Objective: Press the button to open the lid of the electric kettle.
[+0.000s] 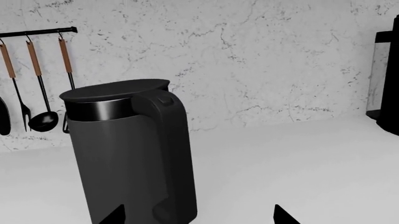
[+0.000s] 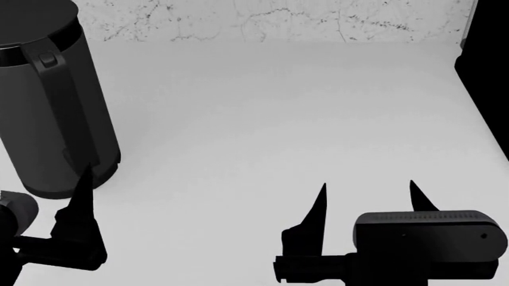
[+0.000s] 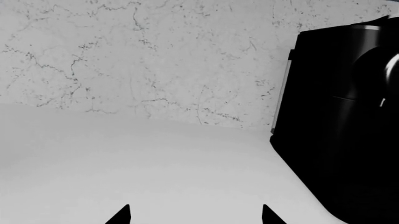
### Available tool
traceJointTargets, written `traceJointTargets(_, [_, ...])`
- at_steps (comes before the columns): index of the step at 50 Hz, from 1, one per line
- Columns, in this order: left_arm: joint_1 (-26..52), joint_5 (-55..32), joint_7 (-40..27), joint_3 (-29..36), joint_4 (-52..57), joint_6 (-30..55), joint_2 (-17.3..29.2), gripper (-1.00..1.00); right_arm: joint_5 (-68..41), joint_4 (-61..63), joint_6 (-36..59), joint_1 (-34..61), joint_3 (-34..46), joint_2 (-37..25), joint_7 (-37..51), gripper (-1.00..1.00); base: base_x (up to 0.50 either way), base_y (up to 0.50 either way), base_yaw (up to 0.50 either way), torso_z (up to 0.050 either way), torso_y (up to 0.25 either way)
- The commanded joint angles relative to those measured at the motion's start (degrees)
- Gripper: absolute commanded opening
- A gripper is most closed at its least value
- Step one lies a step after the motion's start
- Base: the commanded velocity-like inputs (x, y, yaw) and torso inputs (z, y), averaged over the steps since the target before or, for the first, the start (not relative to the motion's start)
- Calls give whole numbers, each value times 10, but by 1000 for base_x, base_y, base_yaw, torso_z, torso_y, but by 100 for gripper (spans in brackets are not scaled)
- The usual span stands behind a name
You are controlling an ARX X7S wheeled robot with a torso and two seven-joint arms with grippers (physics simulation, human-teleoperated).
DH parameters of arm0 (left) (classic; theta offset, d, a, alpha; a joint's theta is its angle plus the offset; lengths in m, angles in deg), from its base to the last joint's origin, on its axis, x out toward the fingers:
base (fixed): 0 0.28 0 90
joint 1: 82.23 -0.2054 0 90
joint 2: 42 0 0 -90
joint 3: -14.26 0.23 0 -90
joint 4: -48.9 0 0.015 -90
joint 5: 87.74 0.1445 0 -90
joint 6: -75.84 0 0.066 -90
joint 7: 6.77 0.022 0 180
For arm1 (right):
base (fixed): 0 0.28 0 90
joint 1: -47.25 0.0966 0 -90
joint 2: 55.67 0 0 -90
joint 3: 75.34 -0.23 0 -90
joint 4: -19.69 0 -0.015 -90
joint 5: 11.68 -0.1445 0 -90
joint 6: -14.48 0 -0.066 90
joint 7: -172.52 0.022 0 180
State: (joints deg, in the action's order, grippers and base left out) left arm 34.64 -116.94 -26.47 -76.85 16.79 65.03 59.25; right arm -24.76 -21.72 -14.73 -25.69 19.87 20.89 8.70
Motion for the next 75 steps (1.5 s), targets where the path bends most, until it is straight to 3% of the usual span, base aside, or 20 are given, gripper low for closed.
traceJointTargets(1, [139,-78,-44,-46,-18,108,-8,100,-1,-6,-3,-1,3,-2,4,100,0,0,0,0,0])
traceJointTargets(4, [212,-267,-204,-56,-90,108,37,100,-2,-7,-3,-3,1,-3,4,100,0,0,0,0,0])
traceJointTargets(6, [247,-324,-244,-47,-118,105,48,100,-4,-8,-4,-3,-3,-3,4,100,0,0,0,0,0])
traceJointTargets(20, [321,-304,-263,7,-248,70,58,100,6,-23,-12,-5,18,-12,12,100,0,0,0,0,0])
traceJointTargets(21, [321,-301,-262,8,-253,64,59,-100,6,-24,-13,-5,19,-12,12,100,0,0,0,0,0])
traceJointTargets(44, [351,-158,-142,169,-463,-100,107,-100,2,-44,-29,-14,28,-11,15,100,0,0,0,0,0])
traceJointTargets(57, [357,-135,-96,164,-594,-164,99,-100,-2,-45,-28,-14,30,-11,18,100,4,0,-1,0,0])
traceJointTargets(75, [332,-174,-128,147,-520,-125,94,-100,-7,-49,-30,-14,27,-15,20,100,4,1,0,0,0])
